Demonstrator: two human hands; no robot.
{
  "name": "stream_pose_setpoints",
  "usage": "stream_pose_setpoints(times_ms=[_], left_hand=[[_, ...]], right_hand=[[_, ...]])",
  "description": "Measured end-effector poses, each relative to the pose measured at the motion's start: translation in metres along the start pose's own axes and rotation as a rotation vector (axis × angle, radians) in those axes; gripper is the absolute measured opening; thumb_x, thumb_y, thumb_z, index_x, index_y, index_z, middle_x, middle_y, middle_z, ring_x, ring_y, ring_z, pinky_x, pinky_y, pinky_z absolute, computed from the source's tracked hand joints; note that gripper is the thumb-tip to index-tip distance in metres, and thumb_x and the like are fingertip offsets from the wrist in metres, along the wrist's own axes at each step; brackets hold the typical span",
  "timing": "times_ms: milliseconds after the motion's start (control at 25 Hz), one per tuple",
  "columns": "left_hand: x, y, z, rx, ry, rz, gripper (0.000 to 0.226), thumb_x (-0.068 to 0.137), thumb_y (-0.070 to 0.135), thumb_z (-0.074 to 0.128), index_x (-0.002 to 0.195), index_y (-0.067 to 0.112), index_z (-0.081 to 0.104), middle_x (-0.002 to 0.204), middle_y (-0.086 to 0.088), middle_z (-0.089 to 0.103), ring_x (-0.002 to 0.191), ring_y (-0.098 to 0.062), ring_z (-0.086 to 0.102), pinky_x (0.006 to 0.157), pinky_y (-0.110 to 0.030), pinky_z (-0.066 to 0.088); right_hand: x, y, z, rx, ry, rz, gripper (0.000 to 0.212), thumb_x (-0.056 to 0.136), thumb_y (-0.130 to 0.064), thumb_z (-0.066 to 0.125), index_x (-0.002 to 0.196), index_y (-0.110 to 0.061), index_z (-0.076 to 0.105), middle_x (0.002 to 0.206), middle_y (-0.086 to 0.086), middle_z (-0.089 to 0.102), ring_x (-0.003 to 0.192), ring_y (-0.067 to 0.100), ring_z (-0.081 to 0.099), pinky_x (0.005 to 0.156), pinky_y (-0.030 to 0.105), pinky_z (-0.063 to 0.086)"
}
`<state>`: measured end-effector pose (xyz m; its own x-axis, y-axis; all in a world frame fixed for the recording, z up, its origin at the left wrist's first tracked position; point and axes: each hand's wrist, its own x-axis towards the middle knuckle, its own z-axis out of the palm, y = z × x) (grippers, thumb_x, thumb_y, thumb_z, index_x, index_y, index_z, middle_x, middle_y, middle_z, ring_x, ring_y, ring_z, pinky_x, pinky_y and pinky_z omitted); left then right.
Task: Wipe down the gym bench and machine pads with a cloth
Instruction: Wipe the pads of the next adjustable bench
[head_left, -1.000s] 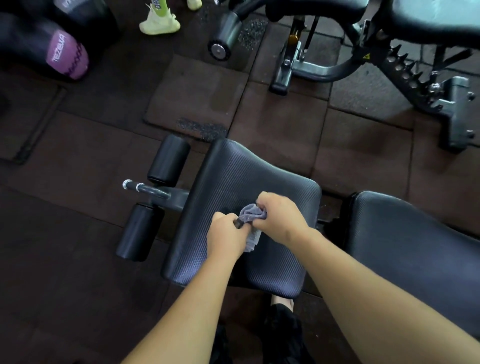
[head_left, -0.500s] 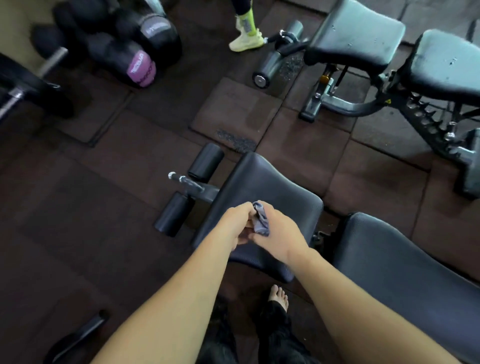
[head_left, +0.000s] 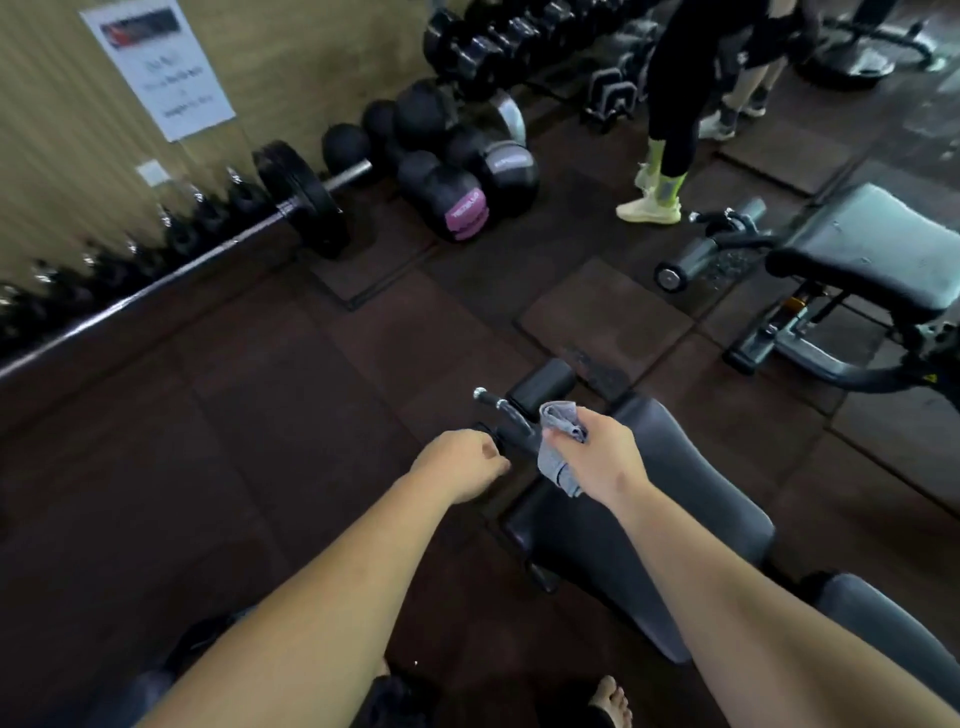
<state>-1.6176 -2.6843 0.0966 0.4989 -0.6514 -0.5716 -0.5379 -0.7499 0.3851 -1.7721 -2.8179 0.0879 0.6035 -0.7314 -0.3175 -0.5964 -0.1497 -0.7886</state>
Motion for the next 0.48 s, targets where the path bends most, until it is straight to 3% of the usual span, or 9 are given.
stream_pose_setpoints(times_ms=[80, 240, 320, 480], left_hand=[[0.002, -0.045, -0.032, 0.074, 0.049, 0.034, 0.03, 0.089, 0.051, 0.058, 0.106, 0.031, 0.072, 0.111, 0.003, 0.07, 0.109, -0.024, 0.063, 0.091, -0.04, 0.055], [0.015, -0.137, -0.104, 0.238, 0.095, 0.143, 0.041, 0.097, 0.049, 0.056, 0.132, 0.03, 0.062, 0.127, 0.004, 0.063, 0.128, -0.022, 0.047, 0.099, -0.043, 0.049], [0.023, -0.166, -0.139, 0.319, 0.105, 0.184, 0.043, 0.097, 0.049, 0.055, 0.134, 0.029, 0.061, 0.123, 0.004, 0.062, 0.127, -0.022, 0.046, 0.097, -0.045, 0.05], [0.052, -0.204, -0.197, 0.4, 0.097, 0.221, 0.044, 0.098, 0.05, 0.055, 0.136, 0.029, 0.059, 0.126, 0.003, 0.058, 0.128, -0.023, 0.045, 0.096, -0.044, 0.049]], right_hand=[[0.013, -0.034, 0.036, 0.05, 0.003, 0.012, 0.019, 0.094, -0.033, 0.069, 0.079, -0.021, 0.069, 0.074, -0.006, 0.069, 0.069, 0.009, 0.063, 0.052, 0.016, 0.044], [0.039, -0.1, 0.119, 0.243, 0.079, 0.083, 0.019, 0.084, -0.036, 0.073, 0.08, -0.018, 0.072, 0.073, -0.001, 0.071, 0.074, 0.019, 0.07, 0.063, 0.036, 0.054], [0.05, -0.126, 0.15, 0.313, 0.112, 0.093, 0.023, 0.077, -0.043, 0.072, 0.083, -0.021, 0.073, 0.08, 0.004, 0.075, 0.084, 0.026, 0.075, 0.072, 0.047, 0.06], [0.077, -0.17, 0.185, 0.411, 0.184, 0.096, 0.024, 0.073, -0.049, 0.07, 0.089, -0.031, 0.074, 0.086, -0.001, 0.076, 0.09, 0.024, 0.074, 0.082, 0.051, 0.06]])
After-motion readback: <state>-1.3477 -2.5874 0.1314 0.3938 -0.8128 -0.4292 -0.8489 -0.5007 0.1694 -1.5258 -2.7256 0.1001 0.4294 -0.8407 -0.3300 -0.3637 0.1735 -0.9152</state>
